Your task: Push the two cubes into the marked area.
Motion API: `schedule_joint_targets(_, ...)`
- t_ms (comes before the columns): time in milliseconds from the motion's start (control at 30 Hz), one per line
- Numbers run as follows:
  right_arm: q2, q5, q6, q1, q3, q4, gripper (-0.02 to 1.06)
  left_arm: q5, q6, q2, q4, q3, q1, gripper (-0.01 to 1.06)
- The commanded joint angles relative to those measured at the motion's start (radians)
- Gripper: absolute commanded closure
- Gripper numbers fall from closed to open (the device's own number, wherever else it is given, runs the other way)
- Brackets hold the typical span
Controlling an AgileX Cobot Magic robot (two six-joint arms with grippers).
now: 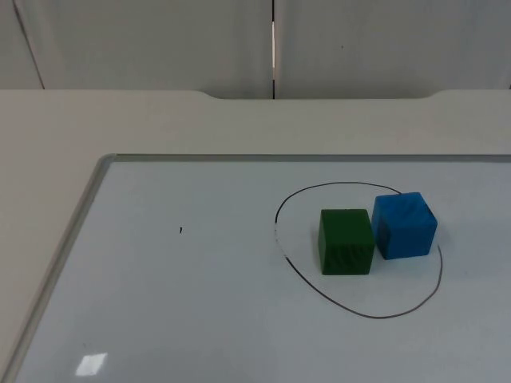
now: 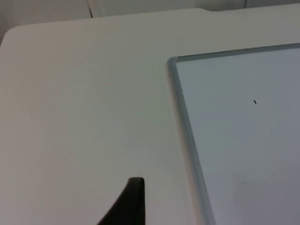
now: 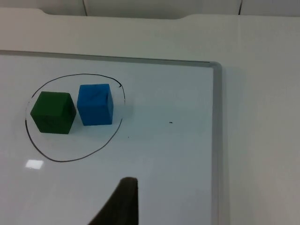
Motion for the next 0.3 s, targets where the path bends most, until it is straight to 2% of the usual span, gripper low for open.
schedule_joint_targets(0,-0.004,-0.008,-0.002,-0.006,0.002,0.000,-0.01,-0.002,0.000,-0.005,0.004,0.003,0.018,0.00)
schedule_joint_targets(267,-0.004,-0.008,-0.002,-0.006,0.002,0.000,-0.01,-0.002,0.000,-0.005,0.004,0.003,0.102,0.00)
